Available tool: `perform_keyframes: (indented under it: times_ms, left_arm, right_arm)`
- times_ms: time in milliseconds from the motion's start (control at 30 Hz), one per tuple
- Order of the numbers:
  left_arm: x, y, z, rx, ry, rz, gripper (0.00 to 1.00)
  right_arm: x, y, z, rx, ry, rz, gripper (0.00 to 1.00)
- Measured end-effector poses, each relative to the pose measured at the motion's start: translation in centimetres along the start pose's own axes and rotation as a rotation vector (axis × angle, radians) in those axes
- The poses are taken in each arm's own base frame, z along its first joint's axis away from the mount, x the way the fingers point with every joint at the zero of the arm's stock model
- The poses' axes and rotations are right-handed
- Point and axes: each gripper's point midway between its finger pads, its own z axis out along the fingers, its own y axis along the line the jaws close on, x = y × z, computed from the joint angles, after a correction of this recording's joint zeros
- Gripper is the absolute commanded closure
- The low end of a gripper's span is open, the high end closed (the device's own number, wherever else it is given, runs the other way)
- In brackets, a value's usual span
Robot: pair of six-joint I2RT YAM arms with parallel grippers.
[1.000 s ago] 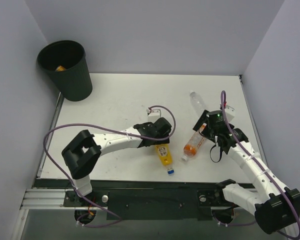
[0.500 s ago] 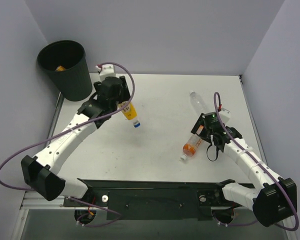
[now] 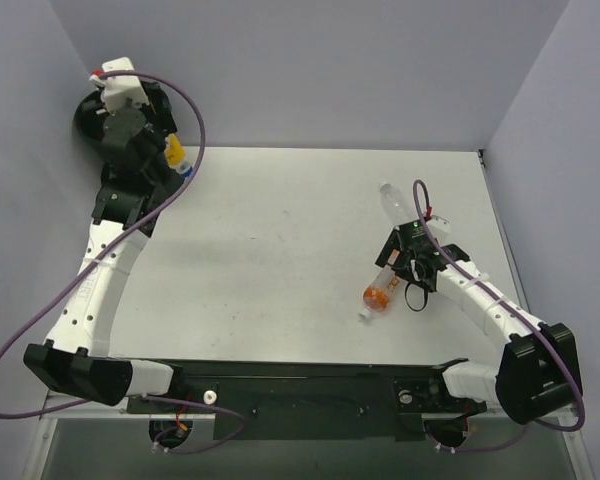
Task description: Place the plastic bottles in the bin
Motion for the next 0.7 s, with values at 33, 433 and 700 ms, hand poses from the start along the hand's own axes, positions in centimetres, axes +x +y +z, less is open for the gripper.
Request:
perform_keyframes:
  times_ms: [33,433,700]
  left_arm:
    - [-1.1,0.6,0.6,-0.019,-0.031,-0.002,0.63]
    - [-9.1,5.5,9.4,-0.245,-0.362,-0.035,0.67]
    - [-3.4,9.1,17.5,-0.349,-0.325,-0.044,0.67]
  right_arm:
    - [-0.3,0.3,0.0,-0.002,-0.002,0.001,0.00]
    - [-1.7,2.3,0.5,-0.018,0.013,-0.003,0.00]
    - [-1.3,2.0,0.5,-0.006,0.029,-0.022,0.00]
